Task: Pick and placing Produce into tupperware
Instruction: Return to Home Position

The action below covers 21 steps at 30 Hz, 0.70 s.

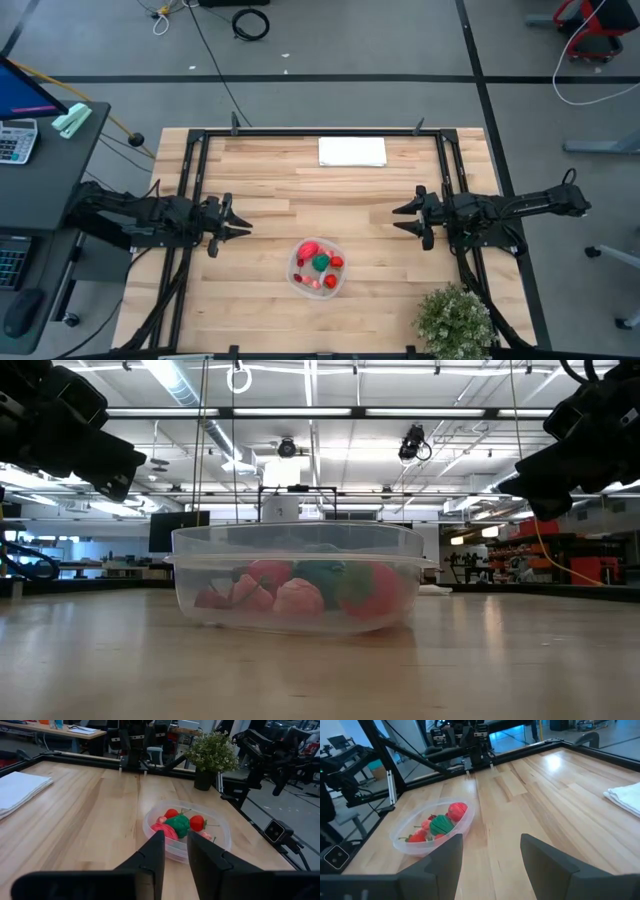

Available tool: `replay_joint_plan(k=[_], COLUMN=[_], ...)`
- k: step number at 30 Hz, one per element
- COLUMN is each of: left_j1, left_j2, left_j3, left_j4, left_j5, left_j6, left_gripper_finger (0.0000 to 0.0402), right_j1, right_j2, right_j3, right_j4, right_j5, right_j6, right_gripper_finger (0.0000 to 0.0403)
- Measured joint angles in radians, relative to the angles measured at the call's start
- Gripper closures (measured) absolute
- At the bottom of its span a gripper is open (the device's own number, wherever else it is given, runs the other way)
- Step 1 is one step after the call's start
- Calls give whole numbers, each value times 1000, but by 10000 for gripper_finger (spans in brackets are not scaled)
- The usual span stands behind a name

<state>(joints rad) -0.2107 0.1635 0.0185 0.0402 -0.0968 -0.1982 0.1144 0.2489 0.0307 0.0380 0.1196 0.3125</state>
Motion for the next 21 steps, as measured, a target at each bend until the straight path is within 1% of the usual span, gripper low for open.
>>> replay_joint_plan(k=[5, 15, 21], left_j1=[0, 0, 0], left_j2=[0, 0, 0], left_j3=[0, 0, 0], left_j4=[0, 0, 0], left_j5=[0, 0, 0], left_j6=[0, 1, 1], left_gripper_finger=[319, 308, 315], right_j1=[0, 0, 0], right_j2=[0, 0, 0], right_j3=[1, 2, 2], right_j4=[0, 0, 0], right_j5=[-1, -2, -2], right_j6=[0, 0, 0], right_gripper_finger=[194, 194, 194])
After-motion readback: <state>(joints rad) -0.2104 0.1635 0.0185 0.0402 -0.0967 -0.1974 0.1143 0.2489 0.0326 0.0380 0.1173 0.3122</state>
